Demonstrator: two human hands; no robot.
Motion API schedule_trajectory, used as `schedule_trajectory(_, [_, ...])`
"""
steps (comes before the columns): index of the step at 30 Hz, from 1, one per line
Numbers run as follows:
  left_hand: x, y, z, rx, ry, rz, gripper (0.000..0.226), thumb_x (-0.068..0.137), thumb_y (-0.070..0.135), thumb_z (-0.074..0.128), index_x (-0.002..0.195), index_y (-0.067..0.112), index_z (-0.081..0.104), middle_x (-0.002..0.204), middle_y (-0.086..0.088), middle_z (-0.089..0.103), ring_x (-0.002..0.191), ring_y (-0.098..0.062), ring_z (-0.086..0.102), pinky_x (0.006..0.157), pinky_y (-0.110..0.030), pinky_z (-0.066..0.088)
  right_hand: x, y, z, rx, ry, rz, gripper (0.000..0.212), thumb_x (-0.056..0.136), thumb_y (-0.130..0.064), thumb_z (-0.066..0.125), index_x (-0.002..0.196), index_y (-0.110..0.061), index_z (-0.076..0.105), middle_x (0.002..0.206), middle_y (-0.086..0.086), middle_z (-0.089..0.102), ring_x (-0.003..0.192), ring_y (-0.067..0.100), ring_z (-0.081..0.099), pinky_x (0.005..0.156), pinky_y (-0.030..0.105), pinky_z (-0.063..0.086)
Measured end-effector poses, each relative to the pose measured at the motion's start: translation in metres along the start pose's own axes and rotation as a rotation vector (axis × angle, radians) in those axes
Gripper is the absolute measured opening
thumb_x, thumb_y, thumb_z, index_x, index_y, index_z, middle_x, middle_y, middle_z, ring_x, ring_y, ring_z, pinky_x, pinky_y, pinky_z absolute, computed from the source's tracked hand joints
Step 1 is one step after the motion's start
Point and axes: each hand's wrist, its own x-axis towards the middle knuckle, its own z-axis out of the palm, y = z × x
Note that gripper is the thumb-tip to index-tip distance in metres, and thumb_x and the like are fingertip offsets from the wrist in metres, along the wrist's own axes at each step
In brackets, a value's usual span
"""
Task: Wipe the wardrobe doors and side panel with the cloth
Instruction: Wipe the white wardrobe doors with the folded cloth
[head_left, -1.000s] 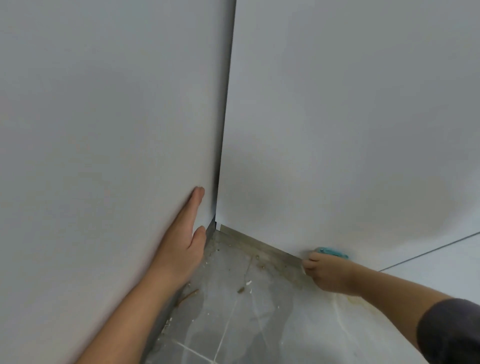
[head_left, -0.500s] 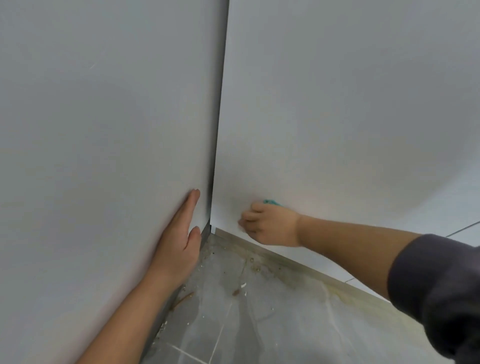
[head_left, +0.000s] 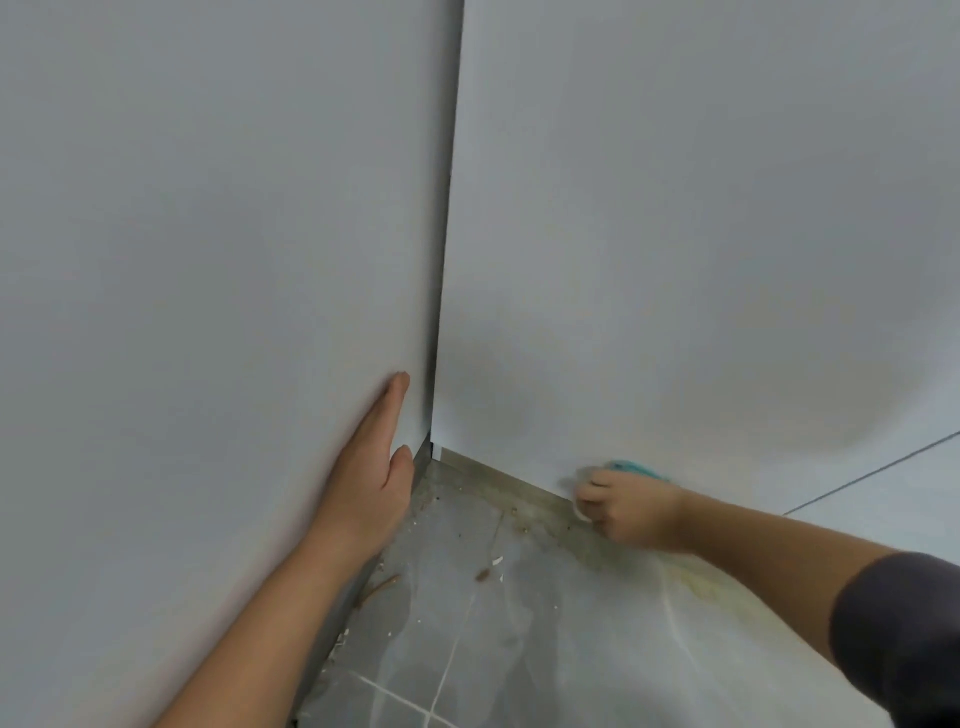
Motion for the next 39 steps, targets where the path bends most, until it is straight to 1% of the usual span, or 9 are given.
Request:
schedule_trajectory(4, [-0.001,-0.005,-0.001,0.046,0.010,0.005,0.066,0.093,-0.001,0.036,0.153,0.021,0.018,0.158,0.013,0.019,0.144,0.004,0.015,0.121,-0.035,0.017,-0.086,-0.002,-0.003,0.011,-0.226,-0.140,0.022,0.043,-0.027,0.085,0.045,-0.025,0.063,0.062,-0.011,0.061,0.076,0.016,0.056,0.081,0.030,0.037])
schedule_trajectory(7, [-0.002,-0.003,0.000,0.074,0.001,0.003,0.066,0.094,-0.008,0.036,0.153,0.019,0.019,0.158,0.013,0.020,0.144,0.002,0.017,0.121,-0.034,0.017,-0.119,0.009,-0.006,0.001,-0.334,-0.217,0.024,0.045,-0.027,0.085,0.045,-0.026,0.061,0.066,-0.010,0.060,0.079,0.017,0.052,0.077,0.029,0.043])
schedule_trajectory(10, [-0.001,0.001,0.001,0.086,-0.004,-0.006,0.066,0.095,-0.008,0.036,0.153,0.018,0.020,0.157,0.013,0.019,0.144,0.000,0.018,0.121,-0.031,0.017,-0.116,0.027,-0.014,-0.031,-0.160,-0.182,0.016,0.062,-0.022,0.080,0.057,-0.024,0.065,0.072,-0.008,0.062,0.084,0.020,0.049,0.081,0.033,0.030])
schedule_trajectory(14, [0.000,0.001,0.000,0.096,-0.027,-0.018,0.065,0.096,-0.006,0.035,0.153,0.020,0.020,0.155,0.018,0.018,0.145,-0.003,0.019,0.121,-0.033,0.017,-0.071,0.063,-0.042,-0.022,0.192,-0.013,0.016,0.087,-0.008,0.055,0.080,-0.017,0.067,0.093,-0.001,0.066,0.096,0.026,0.046,0.081,0.035,0.037])
schedule_trajectory(17, [-0.001,0.004,0.000,0.068,-0.017,-0.039,0.065,0.096,-0.006,0.034,0.153,0.022,0.019,0.156,0.018,0.019,0.145,-0.005,0.020,0.121,-0.032,0.018,-0.018,0.093,-0.071,-0.064,0.287,0.076,0.022,0.091,-0.005,0.045,0.087,-0.017,0.063,0.098,-0.002,0.064,0.091,0.023,0.052,0.074,0.033,0.036])
schedule_trajectory(23, [0.000,0.004,0.000,0.071,0.020,-0.024,0.067,0.095,-0.008,0.034,0.153,0.020,0.019,0.157,0.015,0.020,0.144,0.002,0.017,0.121,-0.034,0.018,0.029,0.124,-0.111,-0.128,0.292,0.184,0.016,0.086,-0.008,0.054,0.085,-0.020,0.064,0.092,-0.007,0.063,0.092,0.021,0.053,0.073,0.031,0.035])
schedule_trajectory(31, [-0.001,0.031,0.003,0.102,0.030,-0.014,0.065,0.096,-0.005,0.035,0.153,0.021,0.018,0.158,0.010,0.023,0.145,-0.004,0.019,0.121,-0.037,0.020,-0.106,0.096,-0.084,-0.092,0.167,-0.040,0.013,0.081,-0.010,0.065,0.071,-0.017,0.060,0.085,-0.003,0.061,0.088,0.024,0.046,0.077,0.034,0.028])
schedule_trajectory(34, [0.000,0.054,0.008,0.135,0.026,0.055,0.065,0.097,-0.003,0.035,0.154,0.023,0.017,0.156,0.013,0.023,0.144,-0.003,0.020,0.120,-0.032,0.019,-0.152,0.095,-0.084,-0.080,0.045,-0.113,0.013,0.071,-0.013,0.071,0.069,-0.018,0.060,0.084,-0.005,0.060,0.089,0.024,0.043,0.079,0.034,0.027])
schedule_trajectory(39, [0.009,0.085,0.007,0.184,0.077,0.136,0.062,0.099,0.000,0.036,0.153,0.023,0.017,0.151,0.020,0.020,0.136,0.007,0.016,0.104,0.001,0.009,-0.152,0.102,-0.092,-0.113,-0.003,-0.146,0.017,0.066,-0.013,0.074,0.063,-0.020,0.059,0.073,-0.009,0.058,0.084,0.022,0.044,0.077,0.034,0.027])
